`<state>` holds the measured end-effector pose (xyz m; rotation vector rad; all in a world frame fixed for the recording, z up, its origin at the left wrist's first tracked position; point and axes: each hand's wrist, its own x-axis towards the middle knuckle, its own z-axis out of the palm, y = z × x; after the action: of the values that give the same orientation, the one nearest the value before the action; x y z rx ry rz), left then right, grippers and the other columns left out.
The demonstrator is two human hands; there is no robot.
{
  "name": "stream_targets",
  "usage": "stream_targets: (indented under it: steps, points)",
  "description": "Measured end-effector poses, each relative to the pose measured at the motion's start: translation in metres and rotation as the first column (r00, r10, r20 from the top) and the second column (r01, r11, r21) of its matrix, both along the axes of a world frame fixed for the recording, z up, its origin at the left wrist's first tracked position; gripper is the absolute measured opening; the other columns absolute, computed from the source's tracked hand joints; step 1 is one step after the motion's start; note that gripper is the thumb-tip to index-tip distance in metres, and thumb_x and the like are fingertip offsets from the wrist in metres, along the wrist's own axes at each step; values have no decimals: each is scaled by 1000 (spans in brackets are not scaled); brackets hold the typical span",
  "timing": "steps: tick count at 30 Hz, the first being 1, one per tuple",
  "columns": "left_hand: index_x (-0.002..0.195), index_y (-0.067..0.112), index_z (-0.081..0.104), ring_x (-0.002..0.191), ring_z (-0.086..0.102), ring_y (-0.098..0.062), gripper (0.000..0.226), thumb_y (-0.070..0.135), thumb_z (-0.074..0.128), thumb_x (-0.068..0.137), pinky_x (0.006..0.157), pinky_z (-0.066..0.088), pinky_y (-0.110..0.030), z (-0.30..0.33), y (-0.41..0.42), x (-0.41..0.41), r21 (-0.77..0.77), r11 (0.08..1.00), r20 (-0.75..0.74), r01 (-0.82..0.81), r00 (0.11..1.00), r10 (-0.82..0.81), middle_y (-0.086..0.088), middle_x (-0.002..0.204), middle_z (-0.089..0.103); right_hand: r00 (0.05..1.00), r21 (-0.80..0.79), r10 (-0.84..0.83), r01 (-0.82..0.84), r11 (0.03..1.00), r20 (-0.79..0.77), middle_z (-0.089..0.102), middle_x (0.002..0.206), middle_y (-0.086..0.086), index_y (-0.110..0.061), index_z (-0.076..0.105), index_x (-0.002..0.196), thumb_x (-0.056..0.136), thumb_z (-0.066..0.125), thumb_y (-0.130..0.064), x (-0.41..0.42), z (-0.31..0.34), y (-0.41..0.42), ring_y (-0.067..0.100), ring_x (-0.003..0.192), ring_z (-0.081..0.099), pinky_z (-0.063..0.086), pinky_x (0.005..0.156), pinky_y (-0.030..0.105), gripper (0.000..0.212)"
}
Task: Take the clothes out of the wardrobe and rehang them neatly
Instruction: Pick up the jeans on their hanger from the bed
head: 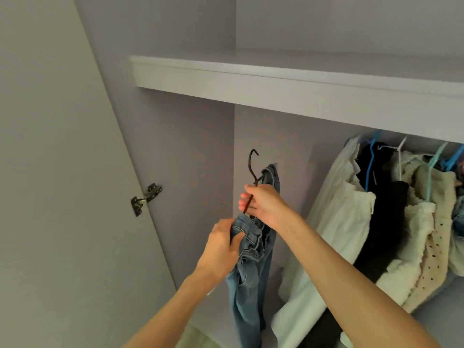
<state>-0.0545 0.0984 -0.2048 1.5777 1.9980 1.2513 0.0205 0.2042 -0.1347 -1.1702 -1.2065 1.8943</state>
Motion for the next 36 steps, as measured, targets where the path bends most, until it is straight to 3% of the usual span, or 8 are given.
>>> stream_targets:
  steps: [5,8,13,20,24,28,31,36]
  points:
    - [114,13,58,97,53,-12,26,28,50,94,89,42,-23,19,-48,-27,-19,989,-39,145,989,-146,3,102,55,998,44,4,-6,999,58,38,65,3,-11,44,81,98,41,-8,-35,3,-26,10,48,30,25,43,23,17]
    - [111,16,62,97,54,-7,28,30,43,97,87,42,-19,22,-70,-50,-26,991,-49,130,990,-131,2,105,57,952,211,38,-106,972,304,53,65,3,-7,56,85,96,48,-16,-39,5,-42,9,41,33,25,37,19,17]
    - [119,12,57,98,50,-8,27,20,45,97,80,33,-5,15,-90,-98,-9,999,-97,-52,994,51,-4,116,55,829,547,-105,-262,795,549,66,65,-1,-11,67,64,88,60,-33,-30,15,-56,11,56,54,44,60,27,33]
    - [131,7,49,115,49,-35,59,48,27,95,93,40,-48,27,-106,-145,111,968,-494,-224,833,249,-14,125,53,918,705,-52,-265,658,394,60,51,11,-15,62,46,82,66,-42,-32,20,-76,8,42,48,40,54,18,45]
    - [109,9,59,72,63,-29,72,59,9,94,68,47,-37,40,-128,-156,141,968,-606,-207,755,250,-6,82,66,956,726,63,-260,636,287,58,48,12,-3,63,49,81,68,-38,-47,17,-82,15,46,52,45,57,16,47]
    - [89,9,60,50,53,-24,64,61,22,90,42,27,-18,40,-165,-153,216,930,-580,-297,727,367,-2,63,57,929,744,194,-368,558,315,57,44,8,-6,63,49,79,69,-41,-71,15,-89,20,45,54,52,67,33,46]
    - [81,10,60,49,44,-19,68,67,24,87,43,26,-19,32,-194,-150,245,867,-496,-434,713,496,2,59,46,882,749,287,-469,468,373,52,39,-3,-1,64,54,79,69,-40,-94,14,-104,6,37,46,47,59,26,47]
    - [76,18,60,51,47,-16,57,65,29,84,47,28,-21,29,-244,-127,255,613,-451,-748,469,759,4,60,51,800,778,430,-560,284,419,54,42,2,-9,60,48,78,68,-47,-132,17,-135,17,42,49,41,53,28,48]
